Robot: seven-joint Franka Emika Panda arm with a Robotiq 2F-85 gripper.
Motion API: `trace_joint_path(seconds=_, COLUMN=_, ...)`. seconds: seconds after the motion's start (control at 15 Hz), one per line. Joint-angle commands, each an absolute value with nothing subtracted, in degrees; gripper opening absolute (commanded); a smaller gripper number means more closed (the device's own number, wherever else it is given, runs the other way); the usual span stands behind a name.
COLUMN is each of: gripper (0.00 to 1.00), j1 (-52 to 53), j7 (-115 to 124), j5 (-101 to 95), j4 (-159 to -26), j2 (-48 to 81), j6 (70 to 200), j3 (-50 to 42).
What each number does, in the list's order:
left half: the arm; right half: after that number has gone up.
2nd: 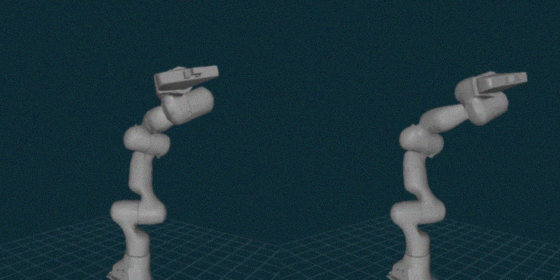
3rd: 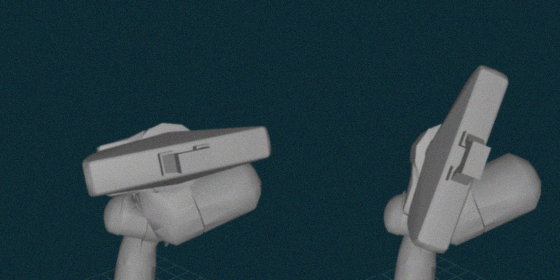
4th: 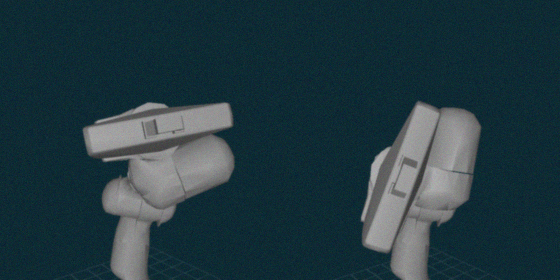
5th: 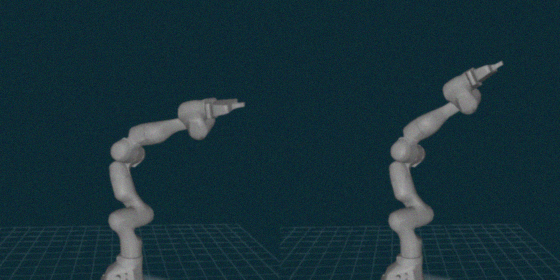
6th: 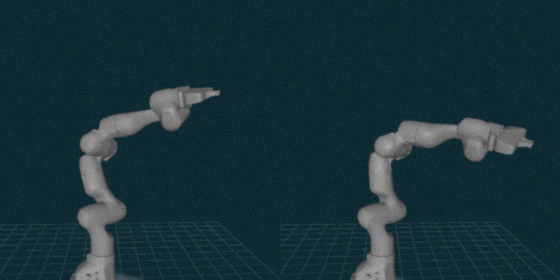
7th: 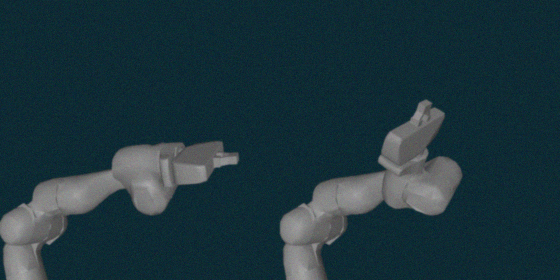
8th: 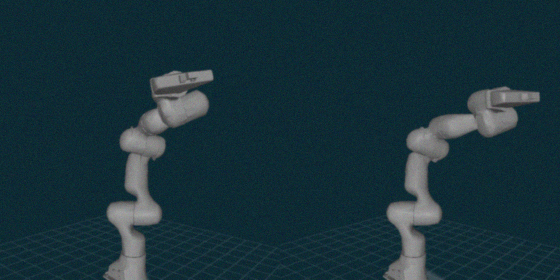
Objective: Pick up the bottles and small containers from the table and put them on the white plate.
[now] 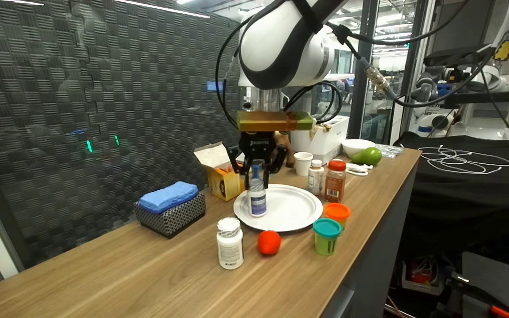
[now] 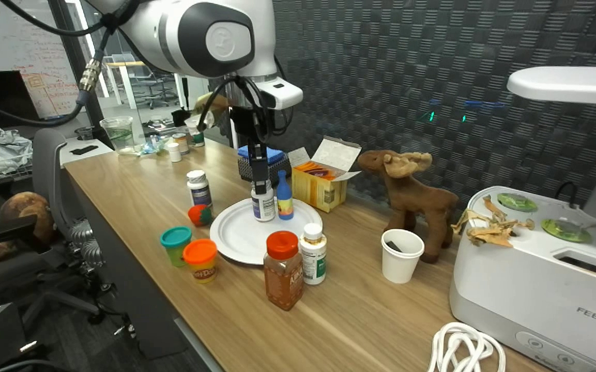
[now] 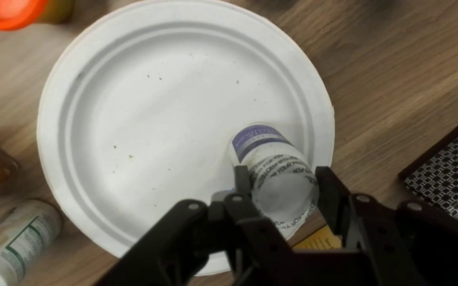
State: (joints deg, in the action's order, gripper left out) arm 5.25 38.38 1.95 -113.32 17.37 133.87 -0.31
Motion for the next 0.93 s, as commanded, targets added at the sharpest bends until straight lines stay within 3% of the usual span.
trace_joint_path(seconds=0.0, gripper=0.20, j1=5.6, j7=38.3, j5=2.6, j4=-114.4, j2=16.7, j6=135.2, j3=-0.7)
trace_joint_path(seconds=0.07, gripper=0.20, j1=5.4, j7=38.1, j5=2.9, j4=-114.5, j2=16.7, j6=135.2, j3=-0.7)
trace_joint_path(seconds=0.13, gripper=0.70, j1=5.3, j7=38.0, j5=3.2, j4=-114.6, j2=16.6, j6=135.2, j3=-0.6)
trace_joint_path(seconds=0.2, gripper=0.70, j1=5.3, j7=38.1, j5=3.1, j4=-114.7, j2=16.4, j6=135.1, j3=-0.7)
trace_joint_path(seconds=0.47, gripper=0.99, j1=5.2, j7=37.7, j5=3.9, j4=-115.6, j2=14.7, j6=135.0, j3=-0.5)
trace_joint_path(seconds=0.87, gripper=1.00, j1=7.2, j7=39.2, j5=0.2, j4=-118.1, j2=8.5, j6=132.7, j3=0.1)
